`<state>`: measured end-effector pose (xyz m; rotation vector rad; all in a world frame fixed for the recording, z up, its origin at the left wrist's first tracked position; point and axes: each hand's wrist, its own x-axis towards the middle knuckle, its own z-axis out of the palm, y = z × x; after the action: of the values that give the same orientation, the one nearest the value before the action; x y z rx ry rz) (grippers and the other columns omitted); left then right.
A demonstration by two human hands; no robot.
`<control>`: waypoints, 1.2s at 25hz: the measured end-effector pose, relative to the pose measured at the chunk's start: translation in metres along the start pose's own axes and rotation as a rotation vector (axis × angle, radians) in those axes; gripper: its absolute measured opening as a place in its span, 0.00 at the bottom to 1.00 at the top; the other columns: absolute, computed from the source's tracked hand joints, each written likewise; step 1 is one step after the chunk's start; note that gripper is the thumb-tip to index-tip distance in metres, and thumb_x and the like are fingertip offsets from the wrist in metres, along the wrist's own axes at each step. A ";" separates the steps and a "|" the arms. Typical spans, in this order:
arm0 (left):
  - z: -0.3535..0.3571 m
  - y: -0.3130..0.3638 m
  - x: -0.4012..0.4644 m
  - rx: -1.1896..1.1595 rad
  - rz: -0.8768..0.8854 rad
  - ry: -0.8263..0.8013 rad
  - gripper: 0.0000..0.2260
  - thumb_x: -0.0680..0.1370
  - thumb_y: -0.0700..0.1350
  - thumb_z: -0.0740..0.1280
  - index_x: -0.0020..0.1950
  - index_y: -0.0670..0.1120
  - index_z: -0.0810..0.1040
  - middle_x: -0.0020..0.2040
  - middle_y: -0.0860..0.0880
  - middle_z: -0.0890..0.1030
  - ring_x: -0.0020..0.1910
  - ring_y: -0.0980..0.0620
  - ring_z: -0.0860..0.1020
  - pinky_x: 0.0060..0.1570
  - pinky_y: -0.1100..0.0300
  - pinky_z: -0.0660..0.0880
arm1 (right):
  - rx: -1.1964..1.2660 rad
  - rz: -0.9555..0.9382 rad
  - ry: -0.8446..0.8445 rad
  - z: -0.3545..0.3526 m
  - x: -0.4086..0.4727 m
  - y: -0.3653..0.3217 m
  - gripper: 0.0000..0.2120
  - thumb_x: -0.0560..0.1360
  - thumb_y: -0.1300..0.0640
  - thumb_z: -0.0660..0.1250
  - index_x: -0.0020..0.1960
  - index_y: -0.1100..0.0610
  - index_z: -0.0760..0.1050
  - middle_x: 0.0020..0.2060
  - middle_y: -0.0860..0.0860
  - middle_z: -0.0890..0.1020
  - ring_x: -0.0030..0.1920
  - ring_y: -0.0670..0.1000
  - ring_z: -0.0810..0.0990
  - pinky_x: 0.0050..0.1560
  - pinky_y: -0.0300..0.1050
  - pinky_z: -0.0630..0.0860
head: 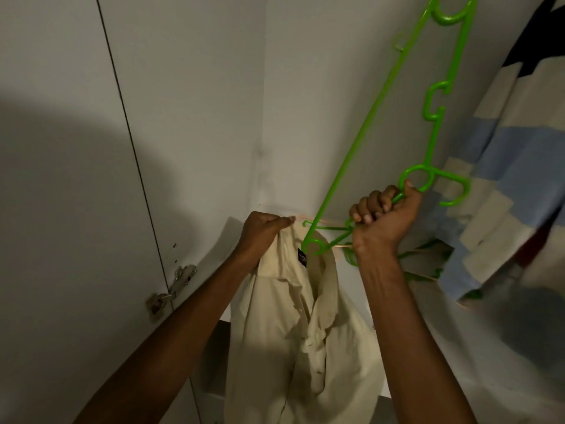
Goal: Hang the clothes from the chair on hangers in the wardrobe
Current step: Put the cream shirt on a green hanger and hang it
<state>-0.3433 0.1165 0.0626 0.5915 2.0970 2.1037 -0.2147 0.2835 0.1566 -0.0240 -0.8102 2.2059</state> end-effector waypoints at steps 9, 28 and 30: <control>-0.001 0.063 -0.041 -0.109 0.012 -0.043 0.16 0.73 0.49 0.78 0.48 0.35 0.86 0.47 0.34 0.85 0.43 0.44 0.84 0.48 0.55 0.78 | -0.084 0.030 0.063 -0.057 -0.048 0.048 0.12 0.69 0.52 0.59 0.30 0.56 0.62 0.22 0.50 0.60 0.21 0.50 0.58 0.27 0.42 0.61; 0.007 0.114 -0.063 -0.161 -0.178 -0.226 0.18 0.69 0.52 0.81 0.50 0.41 0.87 0.50 0.39 0.86 0.52 0.39 0.85 0.60 0.43 0.80 | -0.848 -0.016 -0.097 -0.081 -0.069 -0.053 0.06 0.77 0.68 0.65 0.44 0.67 0.80 0.37 0.57 0.85 0.34 0.53 0.83 0.34 0.49 0.81; 0.018 0.117 -0.069 -0.154 -0.162 -0.248 0.16 0.69 0.50 0.80 0.49 0.41 0.88 0.50 0.38 0.86 0.51 0.38 0.85 0.60 0.43 0.80 | -0.803 0.014 0.076 -0.067 -0.069 -0.048 0.10 0.77 0.68 0.60 0.45 0.70 0.79 0.38 0.61 0.84 0.33 0.55 0.82 0.31 0.47 0.82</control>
<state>-0.2513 0.1046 0.1631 0.6049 1.7697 1.9669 -0.1168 0.2972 0.1145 -0.4992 -1.5917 1.7415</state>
